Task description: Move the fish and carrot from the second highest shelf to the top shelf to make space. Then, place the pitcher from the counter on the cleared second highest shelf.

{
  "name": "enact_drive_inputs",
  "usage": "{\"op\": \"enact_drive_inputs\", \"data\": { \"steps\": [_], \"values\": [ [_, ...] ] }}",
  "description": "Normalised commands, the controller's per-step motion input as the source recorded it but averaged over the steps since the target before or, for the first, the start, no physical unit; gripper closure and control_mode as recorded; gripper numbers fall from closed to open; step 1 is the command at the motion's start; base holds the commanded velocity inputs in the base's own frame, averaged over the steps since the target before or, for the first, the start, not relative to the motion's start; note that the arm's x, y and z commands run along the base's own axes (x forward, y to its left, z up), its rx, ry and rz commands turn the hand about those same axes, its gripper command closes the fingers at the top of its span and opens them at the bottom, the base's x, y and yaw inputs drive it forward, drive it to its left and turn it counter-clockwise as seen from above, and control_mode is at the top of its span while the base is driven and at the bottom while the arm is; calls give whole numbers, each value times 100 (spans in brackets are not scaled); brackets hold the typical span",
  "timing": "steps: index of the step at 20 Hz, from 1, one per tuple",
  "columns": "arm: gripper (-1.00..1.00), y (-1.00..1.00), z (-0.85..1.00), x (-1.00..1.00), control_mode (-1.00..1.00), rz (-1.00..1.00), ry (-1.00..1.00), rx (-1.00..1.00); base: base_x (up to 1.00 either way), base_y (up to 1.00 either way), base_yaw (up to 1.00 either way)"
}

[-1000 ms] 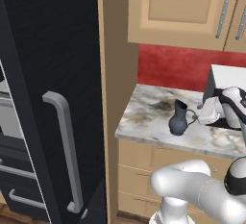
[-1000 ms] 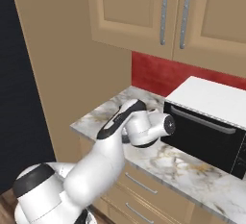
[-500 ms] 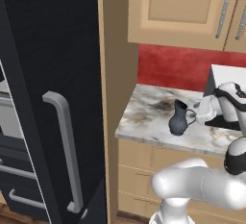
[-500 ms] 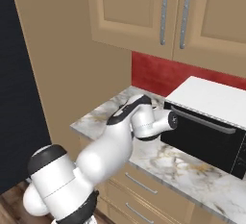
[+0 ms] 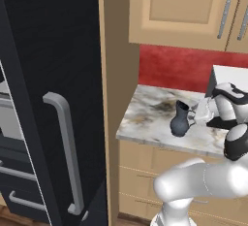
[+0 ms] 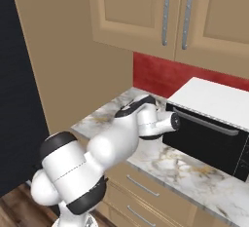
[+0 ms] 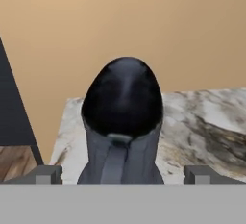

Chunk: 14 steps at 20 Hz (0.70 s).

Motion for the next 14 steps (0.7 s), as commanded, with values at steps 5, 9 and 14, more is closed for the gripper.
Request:
{"op": "enact_drive_inputs", "data": {
  "steps": [5,9,14],
  "values": [
    [-100,0,-19,21,-100,2,1,0,0,0,0],
    [-100,0,-20,17,-100,2,1,0,0,0,0],
    [100,22,-41,0,-100,4,3,-1,0,0,0]
  ]
}}
